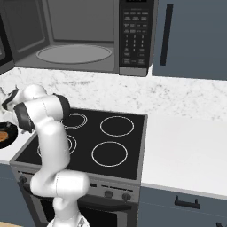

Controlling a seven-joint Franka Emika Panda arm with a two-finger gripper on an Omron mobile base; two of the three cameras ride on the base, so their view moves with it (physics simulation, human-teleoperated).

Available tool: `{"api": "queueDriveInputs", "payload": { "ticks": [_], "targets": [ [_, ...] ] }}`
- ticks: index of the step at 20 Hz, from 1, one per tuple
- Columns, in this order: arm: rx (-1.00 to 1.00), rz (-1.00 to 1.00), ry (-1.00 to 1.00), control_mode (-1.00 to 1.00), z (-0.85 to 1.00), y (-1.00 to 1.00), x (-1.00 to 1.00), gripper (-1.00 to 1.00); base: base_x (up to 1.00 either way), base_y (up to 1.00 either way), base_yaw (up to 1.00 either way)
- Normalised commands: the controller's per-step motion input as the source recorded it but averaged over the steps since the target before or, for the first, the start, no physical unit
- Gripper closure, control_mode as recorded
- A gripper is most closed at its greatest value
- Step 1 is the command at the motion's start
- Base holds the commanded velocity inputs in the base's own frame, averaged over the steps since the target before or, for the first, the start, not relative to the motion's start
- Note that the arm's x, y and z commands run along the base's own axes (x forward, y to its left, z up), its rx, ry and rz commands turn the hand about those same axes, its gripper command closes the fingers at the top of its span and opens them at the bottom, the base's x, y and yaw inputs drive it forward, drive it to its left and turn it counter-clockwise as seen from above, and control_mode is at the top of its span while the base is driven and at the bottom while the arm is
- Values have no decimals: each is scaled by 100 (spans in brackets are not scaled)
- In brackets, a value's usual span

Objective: Open the microwave, place the bowl with waffle inside the microwave, then close the microwave door and turn it on.

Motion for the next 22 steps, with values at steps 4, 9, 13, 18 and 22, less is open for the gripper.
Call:
{"api": "queueDriveInputs", "payload": {
  "ticks": [4, 9, 13, 18, 22],
  "targets": [
    [-8, 0, -1, -100, -19, 20, 0, -100, 0, 0, 0],
    [-12, -1, 0, -100, -28, 13, 0, -100, 0, 0, 0],
    [-12, 0, 0, -100, -19, 32, 0, -100, 0, 0, 0],
    [-13, 0, 0, -100, -20, 32, 0, -100, 0, 0, 0],
    [-6, 0, 0, -100, -13, 3, 0, 100, 0, 0, 0]
  ]
}}
